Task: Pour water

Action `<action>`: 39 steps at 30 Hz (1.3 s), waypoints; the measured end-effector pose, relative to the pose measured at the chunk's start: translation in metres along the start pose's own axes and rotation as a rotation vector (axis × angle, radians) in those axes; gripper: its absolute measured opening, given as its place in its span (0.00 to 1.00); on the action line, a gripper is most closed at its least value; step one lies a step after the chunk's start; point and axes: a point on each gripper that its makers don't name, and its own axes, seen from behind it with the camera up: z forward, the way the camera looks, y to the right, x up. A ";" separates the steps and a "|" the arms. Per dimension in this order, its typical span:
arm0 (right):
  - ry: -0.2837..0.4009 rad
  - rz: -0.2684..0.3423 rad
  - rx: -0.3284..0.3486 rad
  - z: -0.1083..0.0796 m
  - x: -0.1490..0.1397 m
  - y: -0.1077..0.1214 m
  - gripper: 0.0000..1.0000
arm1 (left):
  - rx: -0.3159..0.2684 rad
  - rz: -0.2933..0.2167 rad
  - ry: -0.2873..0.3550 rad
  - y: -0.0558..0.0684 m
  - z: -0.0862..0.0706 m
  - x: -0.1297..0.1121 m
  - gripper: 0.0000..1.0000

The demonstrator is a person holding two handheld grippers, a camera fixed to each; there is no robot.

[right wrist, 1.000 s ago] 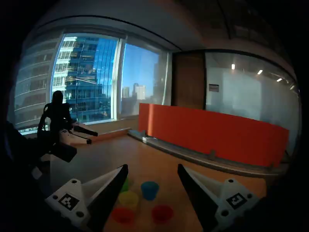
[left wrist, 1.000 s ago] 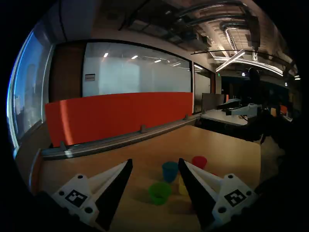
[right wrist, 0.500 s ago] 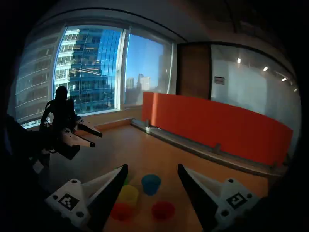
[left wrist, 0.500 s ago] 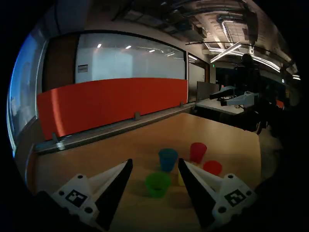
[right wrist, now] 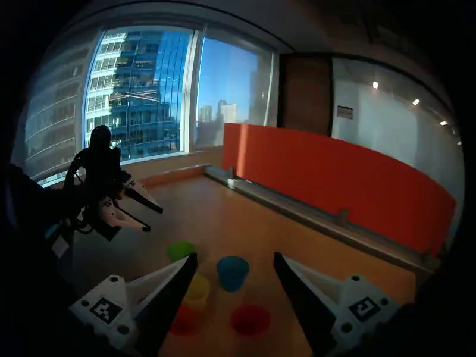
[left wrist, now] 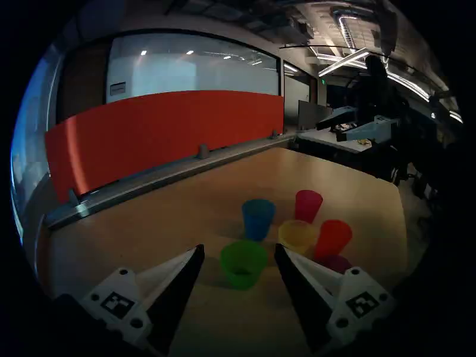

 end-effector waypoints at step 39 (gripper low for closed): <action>-0.121 0.020 0.042 0.052 -0.057 0.020 0.99 | -0.092 0.056 -0.265 0.007 0.079 -0.083 0.87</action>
